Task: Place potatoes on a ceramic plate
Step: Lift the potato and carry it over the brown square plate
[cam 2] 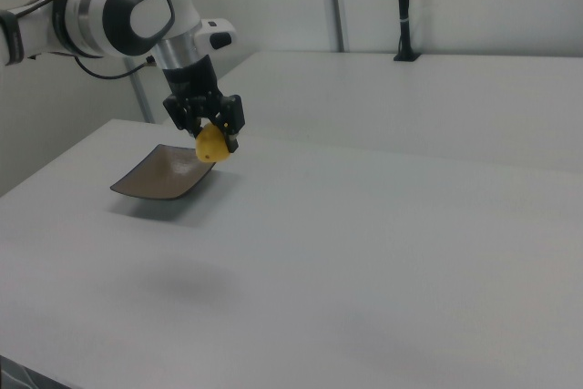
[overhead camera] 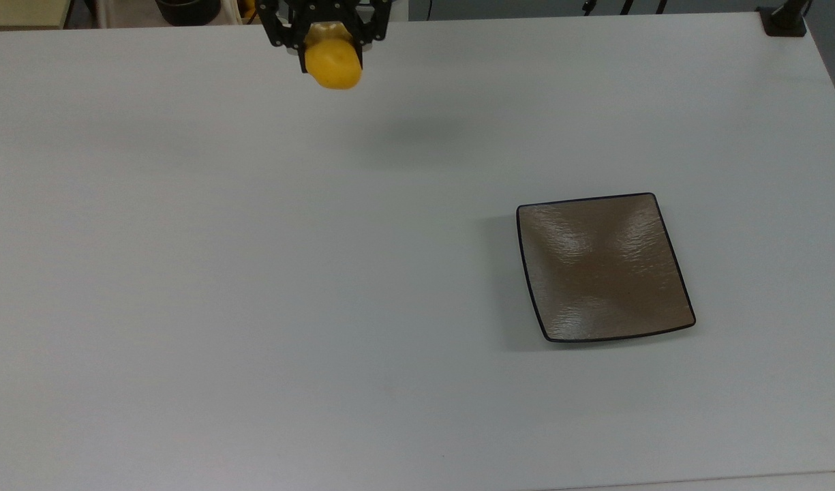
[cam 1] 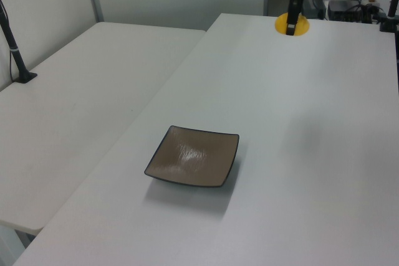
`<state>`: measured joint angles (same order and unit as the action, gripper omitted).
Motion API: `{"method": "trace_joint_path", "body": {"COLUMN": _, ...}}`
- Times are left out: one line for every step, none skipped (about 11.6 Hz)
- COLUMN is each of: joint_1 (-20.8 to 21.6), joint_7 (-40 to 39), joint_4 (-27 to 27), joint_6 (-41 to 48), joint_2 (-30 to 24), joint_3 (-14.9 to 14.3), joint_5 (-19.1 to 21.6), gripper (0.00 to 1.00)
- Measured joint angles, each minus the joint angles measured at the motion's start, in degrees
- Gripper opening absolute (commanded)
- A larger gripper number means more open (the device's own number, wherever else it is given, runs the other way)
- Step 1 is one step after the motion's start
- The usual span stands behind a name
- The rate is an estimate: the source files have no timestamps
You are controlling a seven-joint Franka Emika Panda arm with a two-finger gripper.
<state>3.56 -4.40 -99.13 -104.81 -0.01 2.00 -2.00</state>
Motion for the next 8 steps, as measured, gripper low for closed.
{"method": "trace_joint_path", "body": {"joint_1": 1.12, "joint_7": 2.64, "joint_4": 1.53, "joint_6": 0.00, "joint_2": 1.50, "joint_3": 0.23, "joint_5": 0.04, "gripper": 0.18}}
{"method": "trace_joint_path", "body": {"joint_1": 2.62, "joint_7": 5.62, "joint_4": 3.40, "joint_6": -0.05, "joint_2": 3.47, "joint_3": 0.63, "joint_5": 0.05, "gripper": 0.18}}
{"method": "trace_joint_path", "body": {"joint_1": 4.25, "joint_7": 8.42, "joint_4": 5.34, "joint_6": -0.70, "joint_2": 5.73, "joint_3": 1.19, "joint_5": 0.06, "gripper": 0.18}}
{"method": "trace_joint_path", "body": {"joint_1": 6.01, "joint_7": 11.38, "joint_4": 6.62, "joint_6": -2.99, "joint_2": 7.83, "joint_3": 1.55, "joint_5": 0.06, "gripper": 0.18}}
{"method": "trace_joint_path", "body": {"joint_1": 7.98, "joint_7": 14.91, "joint_4": 7.32, "joint_6": -6.66, "joint_2": 9.93, "joint_3": 1.81, "joint_5": 0.06, "gripper": 0.18}}
{"method": "trace_joint_path", "body": {"joint_1": 9.54, "joint_7": 17.75, "joint_4": 7.54, "joint_6": -9.96, "joint_2": 11.59, "joint_3": 1.88, "joint_5": 0.06, "gripper": 0.18}}
{"method": "trace_joint_path", "body": {"joint_1": 10.78, "joint_7": 19.90, "joint_4": 7.61, "joint_6": -13.20, "joint_2": 13.02, "joint_3": 1.92, "joint_5": 0.06, "gripper": 0.18}}
{"method": "trace_joint_path", "body": {"joint_1": 11.77, "joint_7": 21.43, "joint_4": 7.66, "joint_6": -16.14, "joint_2": 14.23, "joint_3": 1.95, "joint_5": 0.06, "gripper": 0.18}}
